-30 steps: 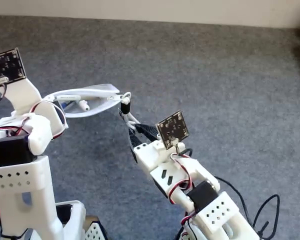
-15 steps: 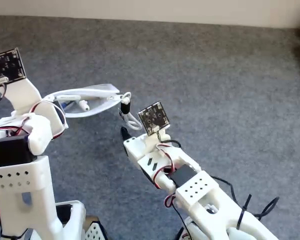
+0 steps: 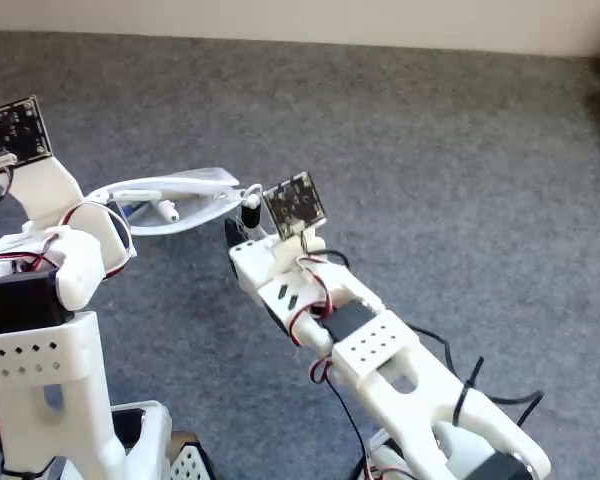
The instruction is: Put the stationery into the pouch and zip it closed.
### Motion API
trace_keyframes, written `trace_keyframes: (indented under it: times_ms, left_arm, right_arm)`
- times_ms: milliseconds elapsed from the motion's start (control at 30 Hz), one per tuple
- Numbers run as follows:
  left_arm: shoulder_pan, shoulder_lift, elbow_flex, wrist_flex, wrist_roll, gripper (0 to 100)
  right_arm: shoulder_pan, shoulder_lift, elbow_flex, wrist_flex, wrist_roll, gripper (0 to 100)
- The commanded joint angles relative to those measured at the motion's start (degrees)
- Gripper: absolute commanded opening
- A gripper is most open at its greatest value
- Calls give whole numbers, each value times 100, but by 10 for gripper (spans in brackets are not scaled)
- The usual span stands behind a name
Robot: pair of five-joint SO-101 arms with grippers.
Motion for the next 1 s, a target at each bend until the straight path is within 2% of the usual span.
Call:
trace_keyframes:
  times_ms: [0,267,467,700,833,967]
  left_arm:
    - [-75,-31,-4,-105,-53,7]
    - [-66,-31,-4,-105,-53,7]
    - [-66,-31,-4,-105,-53,7]
    - [-75,-31,-4,-176,-53,7]
    - [-75,-31,-4,-176,-53,7]
    - [-75,-31,-4,-176,-53,7]
  right_arm:
    - [198,31,-514,-136,79,221]
    - [207,31,-497,-136,141,214]
    - [215,31,-497,-136,1064,88]
    - [215,22,-497,-136,1512,13]
    - [215,-75,-497,-136,1670,4]
    - [207,-866,-101,-92,1662,4]
